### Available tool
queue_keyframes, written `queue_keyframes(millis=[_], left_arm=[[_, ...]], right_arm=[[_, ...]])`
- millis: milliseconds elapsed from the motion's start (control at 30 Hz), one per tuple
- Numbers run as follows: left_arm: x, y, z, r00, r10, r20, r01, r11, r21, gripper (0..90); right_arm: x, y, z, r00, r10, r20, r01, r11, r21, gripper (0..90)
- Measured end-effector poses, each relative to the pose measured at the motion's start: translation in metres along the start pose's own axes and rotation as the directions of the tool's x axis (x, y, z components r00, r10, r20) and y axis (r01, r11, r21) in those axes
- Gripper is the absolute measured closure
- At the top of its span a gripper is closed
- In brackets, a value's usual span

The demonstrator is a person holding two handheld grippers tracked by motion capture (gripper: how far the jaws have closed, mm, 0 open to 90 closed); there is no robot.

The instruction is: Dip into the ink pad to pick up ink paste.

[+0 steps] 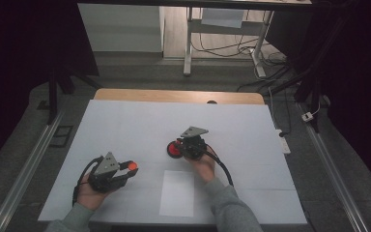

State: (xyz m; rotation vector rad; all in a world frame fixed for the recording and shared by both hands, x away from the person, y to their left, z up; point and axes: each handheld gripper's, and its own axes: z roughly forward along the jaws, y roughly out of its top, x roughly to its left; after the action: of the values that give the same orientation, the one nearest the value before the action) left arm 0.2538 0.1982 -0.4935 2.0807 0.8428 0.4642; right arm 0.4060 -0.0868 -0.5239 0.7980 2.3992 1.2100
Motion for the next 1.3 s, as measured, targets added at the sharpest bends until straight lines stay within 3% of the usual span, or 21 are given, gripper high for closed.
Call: queue_keyframes(millis=[167, 233, 300, 333, 700, 1300], left_arm=[[0.002, 0.0, 0.0, 1.0, -0.003, -0.001, 0.003, 1.0, 0.002, 64.7], [0.002, 0.0, -0.001, 1.0, -0.003, -0.002, 0.003, 1.0, -0.002, 64.7], [0.003, -0.001, -0.001, 1.0, -0.007, -0.004, 0.007, 1.0, -0.004, 64.7], [0.003, -0.001, -0.001, 1.0, -0.007, -0.004, 0.007, 1.0, -0.004, 64.7], [0.002, 0.0, -0.001, 1.0, -0.002, -0.004, 0.002, 1.0, -0.004, 64.7], [0.002, 0.0, -0.001, 1.0, 0.0, -0.003, 0.0, 1.0, 0.001, 64.7]], right_arm=[[-0.003, 0.003, -0.001, 0.9997, 0.022, -0.015, -0.022, 0.9997, 0.011, 72.4], [-0.005, 0.003, -0.006, 0.998, 0.051, -0.037, -0.053, 0.9967, -0.062, 72.4], [-0.012, 0.006, -0.018, 0.9916, 0.117, -0.055, -0.123, 0.983, -0.136, 72.6], [-0.014, 0.008, -0.021, 0.99, 0.129, -0.058, -0.136, 0.9795, -0.149, 72.6], [-0.015, 0.006, -0.031, 0.9905, 0.108, -0.084, -0.118, 0.9855, -0.121, 72.7], [-0.012, 0.007, -0.042, 0.9894, 0.097, -0.108, -0.111, 0.9849, -0.132, 72.6]])
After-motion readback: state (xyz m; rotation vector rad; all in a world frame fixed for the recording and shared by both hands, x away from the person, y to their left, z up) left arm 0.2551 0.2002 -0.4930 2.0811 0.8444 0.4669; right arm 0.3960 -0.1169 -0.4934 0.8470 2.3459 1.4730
